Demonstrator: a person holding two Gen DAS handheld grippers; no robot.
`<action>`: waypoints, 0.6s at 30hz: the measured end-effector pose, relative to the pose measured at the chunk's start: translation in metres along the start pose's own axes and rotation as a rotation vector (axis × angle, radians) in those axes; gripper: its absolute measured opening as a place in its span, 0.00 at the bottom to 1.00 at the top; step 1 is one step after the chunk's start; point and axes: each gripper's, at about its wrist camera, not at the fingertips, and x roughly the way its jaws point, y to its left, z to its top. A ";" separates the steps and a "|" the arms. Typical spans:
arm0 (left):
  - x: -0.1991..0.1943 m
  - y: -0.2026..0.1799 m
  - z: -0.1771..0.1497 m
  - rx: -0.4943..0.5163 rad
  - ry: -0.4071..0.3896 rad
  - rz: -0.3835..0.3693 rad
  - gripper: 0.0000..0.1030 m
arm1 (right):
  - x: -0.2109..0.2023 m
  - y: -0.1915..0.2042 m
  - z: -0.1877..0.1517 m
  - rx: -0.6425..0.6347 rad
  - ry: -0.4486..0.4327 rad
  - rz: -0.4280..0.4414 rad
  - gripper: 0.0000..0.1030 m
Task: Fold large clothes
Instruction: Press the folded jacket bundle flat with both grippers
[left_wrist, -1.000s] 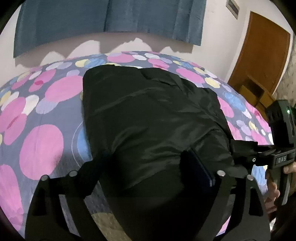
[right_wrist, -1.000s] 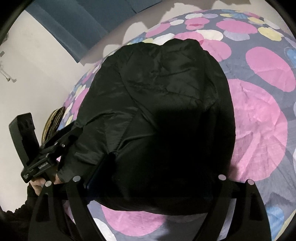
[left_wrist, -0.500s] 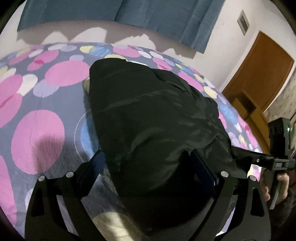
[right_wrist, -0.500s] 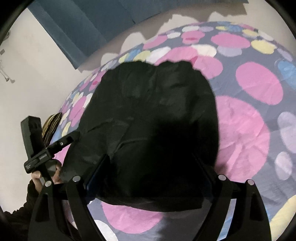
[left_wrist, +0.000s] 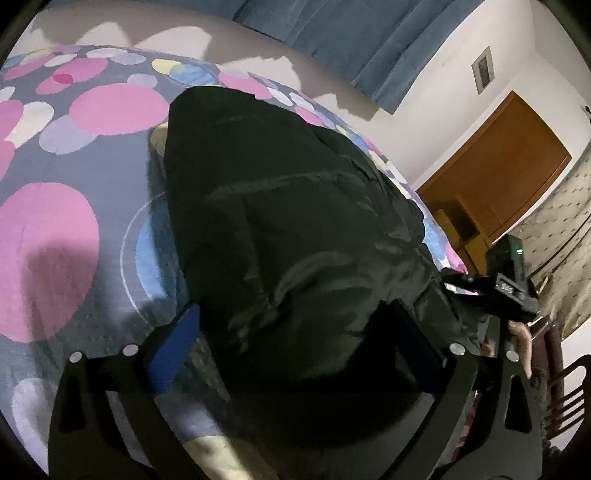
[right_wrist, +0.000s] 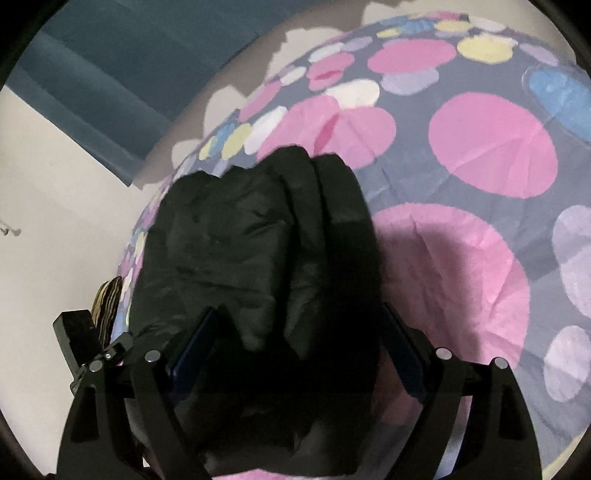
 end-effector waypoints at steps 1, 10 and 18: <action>0.003 0.001 0.000 -0.001 0.002 -0.005 0.98 | 0.005 -0.002 0.000 0.001 0.011 0.006 0.84; 0.010 -0.001 0.002 0.006 0.011 0.013 0.98 | 0.033 -0.009 -0.002 0.001 0.093 0.096 0.89; 0.011 0.005 0.006 -0.022 0.022 0.002 0.98 | 0.036 0.005 -0.004 -0.061 0.093 0.099 0.90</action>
